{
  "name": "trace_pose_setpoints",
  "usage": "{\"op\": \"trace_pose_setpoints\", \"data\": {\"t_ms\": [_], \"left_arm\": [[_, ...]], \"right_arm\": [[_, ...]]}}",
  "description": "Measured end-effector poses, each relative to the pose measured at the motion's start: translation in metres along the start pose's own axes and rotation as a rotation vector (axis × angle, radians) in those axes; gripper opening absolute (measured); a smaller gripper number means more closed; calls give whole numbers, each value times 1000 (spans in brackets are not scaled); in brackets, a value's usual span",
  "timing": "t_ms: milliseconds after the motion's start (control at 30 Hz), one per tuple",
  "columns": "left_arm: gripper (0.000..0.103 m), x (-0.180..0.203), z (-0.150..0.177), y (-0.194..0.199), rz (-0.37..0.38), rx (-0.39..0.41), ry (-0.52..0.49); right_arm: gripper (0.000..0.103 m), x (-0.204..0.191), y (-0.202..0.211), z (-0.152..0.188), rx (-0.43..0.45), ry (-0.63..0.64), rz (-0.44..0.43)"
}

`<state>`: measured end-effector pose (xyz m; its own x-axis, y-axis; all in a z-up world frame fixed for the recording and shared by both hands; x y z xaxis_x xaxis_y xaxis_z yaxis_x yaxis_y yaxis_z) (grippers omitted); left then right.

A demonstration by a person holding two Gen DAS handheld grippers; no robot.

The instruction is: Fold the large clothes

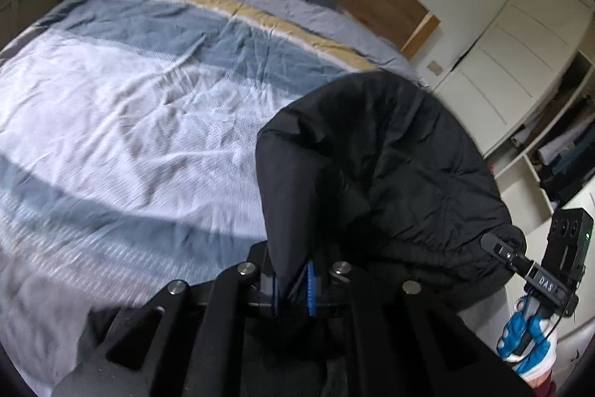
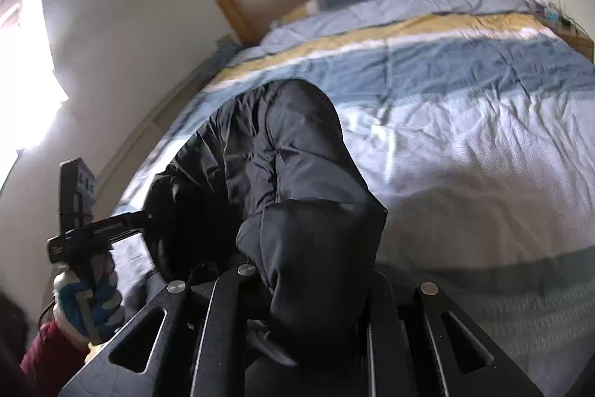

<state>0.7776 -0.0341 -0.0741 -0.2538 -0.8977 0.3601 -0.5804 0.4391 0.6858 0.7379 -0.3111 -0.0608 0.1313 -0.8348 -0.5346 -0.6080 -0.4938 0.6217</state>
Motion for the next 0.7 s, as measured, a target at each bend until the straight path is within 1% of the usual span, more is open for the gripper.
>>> {"op": "trace_pose_setpoints", "data": {"t_ms": [133,200,233,300,367,400,533,600,700], "left_arm": [[9,11,32,65,32,22,-10],[9,18,50,91,39,22,-27],[9,21,57,100,34,22,-35],[9,27,81,124,40,22,-52],[9,28,104,140,31,22,-72],[9,28,118,148,41,24,-74],[9,24,168,161,71,13,-68],[9,18,197,160,68,0,-62],[10,4,230,150,67,-29,-30]], "right_arm": [[17,-31,54,31,20,62,-44],[17,-40,75,48,26,67,-65],[17,-44,87,60,30,68,-78],[17,-51,105,81,38,73,-99],[18,-56,120,103,46,81,-110],[18,-58,126,115,47,84,-118],[20,-57,140,154,43,81,-134],[23,-50,141,179,30,75,-129],[29,-35,134,208,3,54,-110]]}}
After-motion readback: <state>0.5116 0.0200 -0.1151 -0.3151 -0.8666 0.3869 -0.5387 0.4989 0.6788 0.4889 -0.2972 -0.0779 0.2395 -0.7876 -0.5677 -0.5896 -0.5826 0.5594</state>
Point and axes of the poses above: each gripper's, at about its wrist camera, not at the fingertips, and y roughly against the way its jaws point, x to its right, z to its underside, the point moved 9 cm from there along -y, roughly the way its jaws point, and after that the axes turned 9 degrees about -y, right-handed, at the moved point
